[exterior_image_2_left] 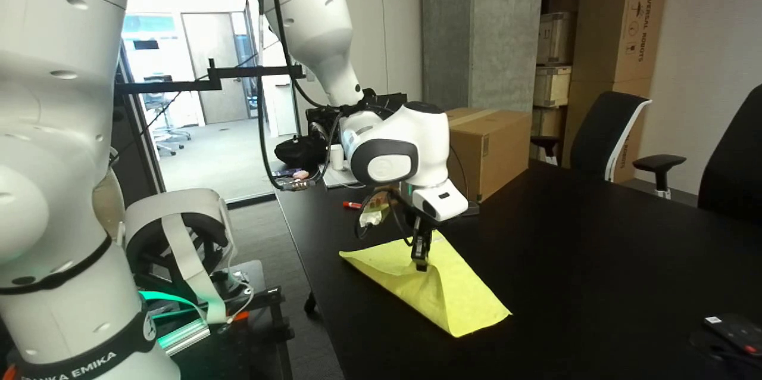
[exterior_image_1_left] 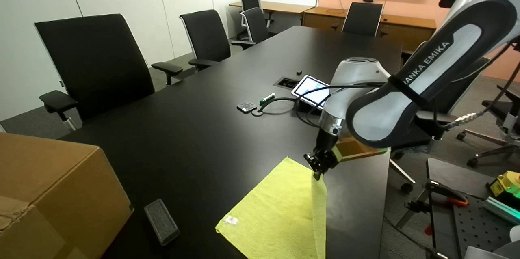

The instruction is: Fold the yellow towel.

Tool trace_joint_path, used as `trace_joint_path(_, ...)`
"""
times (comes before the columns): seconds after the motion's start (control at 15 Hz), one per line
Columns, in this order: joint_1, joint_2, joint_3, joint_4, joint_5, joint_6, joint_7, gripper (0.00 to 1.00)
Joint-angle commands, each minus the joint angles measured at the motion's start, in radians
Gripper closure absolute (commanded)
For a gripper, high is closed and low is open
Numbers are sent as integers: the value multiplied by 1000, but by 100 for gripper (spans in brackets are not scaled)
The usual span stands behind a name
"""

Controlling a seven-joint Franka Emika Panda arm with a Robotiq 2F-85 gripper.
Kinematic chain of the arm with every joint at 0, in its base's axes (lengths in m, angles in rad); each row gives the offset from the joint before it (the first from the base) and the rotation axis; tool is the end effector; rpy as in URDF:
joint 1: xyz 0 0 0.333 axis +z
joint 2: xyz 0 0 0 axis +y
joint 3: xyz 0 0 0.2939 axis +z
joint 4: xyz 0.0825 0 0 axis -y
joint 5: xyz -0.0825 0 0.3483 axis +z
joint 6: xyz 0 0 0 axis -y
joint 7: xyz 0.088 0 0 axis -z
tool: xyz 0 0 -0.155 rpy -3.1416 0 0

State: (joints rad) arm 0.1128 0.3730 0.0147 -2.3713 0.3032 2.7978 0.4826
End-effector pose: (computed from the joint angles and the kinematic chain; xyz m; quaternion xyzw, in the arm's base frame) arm 0.4868 0.0537 0.1367 -0.9475 0.3136 -0.0077 0.0625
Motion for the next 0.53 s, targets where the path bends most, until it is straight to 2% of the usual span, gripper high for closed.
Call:
trace_joint_path(0.0,45,91,-64,143,-66,-65,85,95)
trace_joint_path(0.13,64,140,-99,207,-101,-96,124,95)
trace_joint_path(0.47,65,230,-136,353,-133,-179,171,95)
